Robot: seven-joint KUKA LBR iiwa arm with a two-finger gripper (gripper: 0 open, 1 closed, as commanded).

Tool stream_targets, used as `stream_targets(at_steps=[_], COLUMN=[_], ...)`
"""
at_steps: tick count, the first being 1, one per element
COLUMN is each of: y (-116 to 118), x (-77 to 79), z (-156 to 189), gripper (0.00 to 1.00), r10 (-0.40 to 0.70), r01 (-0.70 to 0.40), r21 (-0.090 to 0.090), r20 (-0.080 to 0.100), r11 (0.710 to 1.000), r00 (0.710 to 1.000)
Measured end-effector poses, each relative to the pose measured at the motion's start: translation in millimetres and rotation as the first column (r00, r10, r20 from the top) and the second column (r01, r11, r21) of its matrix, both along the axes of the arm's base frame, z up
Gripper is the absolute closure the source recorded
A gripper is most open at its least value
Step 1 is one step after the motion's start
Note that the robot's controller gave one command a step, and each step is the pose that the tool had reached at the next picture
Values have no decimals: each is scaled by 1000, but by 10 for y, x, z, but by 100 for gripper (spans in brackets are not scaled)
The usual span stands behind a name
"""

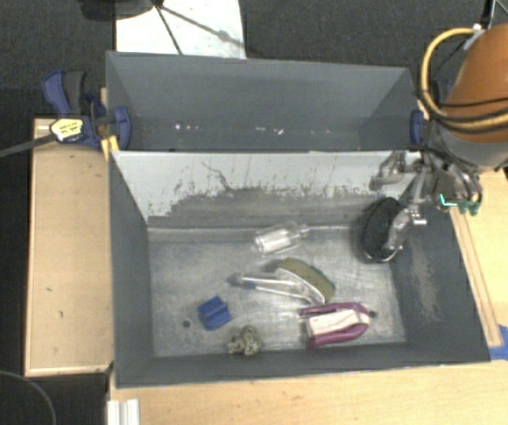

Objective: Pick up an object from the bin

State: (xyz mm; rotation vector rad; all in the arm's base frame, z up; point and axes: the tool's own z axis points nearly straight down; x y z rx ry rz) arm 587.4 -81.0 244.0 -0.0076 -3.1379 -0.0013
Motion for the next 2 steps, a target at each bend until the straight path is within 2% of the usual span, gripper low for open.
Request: stream_targets(at_steps=[1, 2], y=[1527, 1183], x=[-95, -541], z=[-1576, -1428], gripper=[0, 0], r10=[-16, -163], r01=[16, 163], r21=[0, 0], r20=[-3, 7], r11=[1000, 987], r00=[1000, 987])
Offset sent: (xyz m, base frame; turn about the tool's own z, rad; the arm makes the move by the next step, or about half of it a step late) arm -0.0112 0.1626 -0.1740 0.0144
